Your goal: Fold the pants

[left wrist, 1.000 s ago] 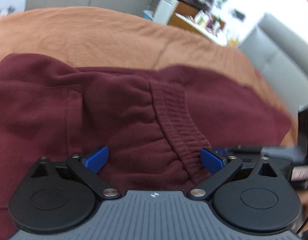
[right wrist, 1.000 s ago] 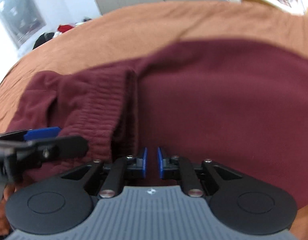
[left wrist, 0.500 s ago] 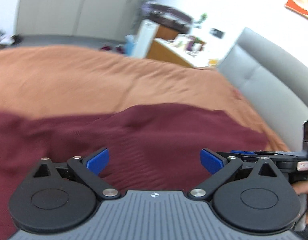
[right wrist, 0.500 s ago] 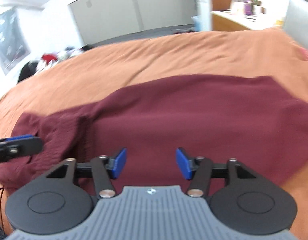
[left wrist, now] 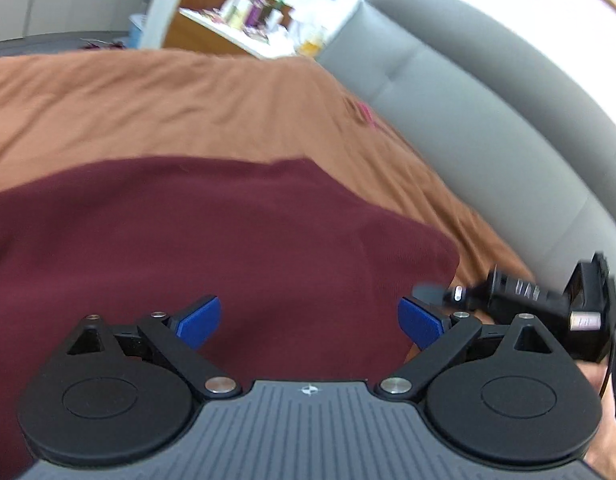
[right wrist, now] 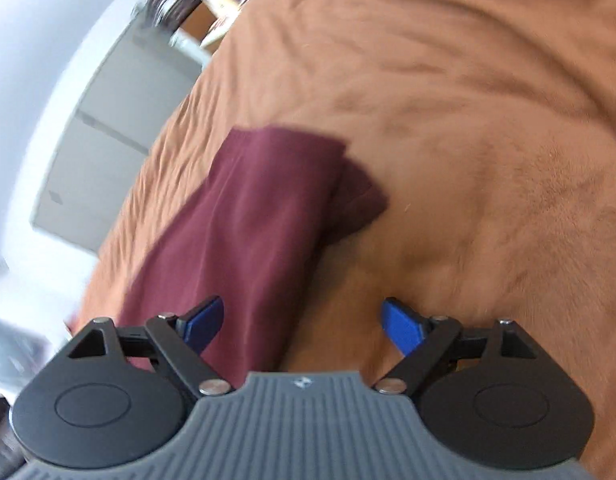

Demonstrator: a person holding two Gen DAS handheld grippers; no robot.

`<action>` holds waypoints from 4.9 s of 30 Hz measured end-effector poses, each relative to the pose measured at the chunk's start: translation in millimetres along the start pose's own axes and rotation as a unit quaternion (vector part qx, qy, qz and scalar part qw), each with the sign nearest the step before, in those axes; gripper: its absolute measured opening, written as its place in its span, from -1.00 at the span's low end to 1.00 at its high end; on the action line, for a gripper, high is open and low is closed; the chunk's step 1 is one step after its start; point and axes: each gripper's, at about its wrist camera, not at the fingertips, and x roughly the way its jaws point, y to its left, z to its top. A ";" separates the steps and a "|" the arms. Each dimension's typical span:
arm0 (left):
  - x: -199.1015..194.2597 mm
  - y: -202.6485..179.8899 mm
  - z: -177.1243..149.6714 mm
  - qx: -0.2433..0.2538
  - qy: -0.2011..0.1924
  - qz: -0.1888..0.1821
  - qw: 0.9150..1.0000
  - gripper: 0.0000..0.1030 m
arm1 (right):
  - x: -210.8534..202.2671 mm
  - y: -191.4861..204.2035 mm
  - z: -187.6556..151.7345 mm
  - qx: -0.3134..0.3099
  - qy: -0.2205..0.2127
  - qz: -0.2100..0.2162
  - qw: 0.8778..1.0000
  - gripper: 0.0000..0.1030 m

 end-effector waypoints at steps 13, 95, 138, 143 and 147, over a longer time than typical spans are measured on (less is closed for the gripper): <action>30.4 10.5 -1.6 0.005 0.026 -0.008 1.000 1.00 | 38.1 29.9 65.5 0.006 -0.044 0.090 0.995 -0.53; -200.0 67.5 -6.3 -0.061 -0.133 0.077 0.986 1.00 | 52.8 230.2 -168.9 -0.513 0.042 0.068 0.855 -0.81; -178.6 83.9 11.0 -0.086 -0.101 0.022 0.991 1.00 | 43.2 219.7 -194.3 -0.468 0.042 0.016 0.883 -0.93; -119.1 87.1 25.8 -0.109 -0.024 0.009 0.994 1.00 | 30.0 190.5 -207.4 -0.440 0.062 0.017 0.896 -0.83; -100.0 114.5 25.6 -0.163 0.005 0.012 0.987 1.00 | 15.8 181.6 -186.9 -0.334 0.087 0.049 0.937 0.08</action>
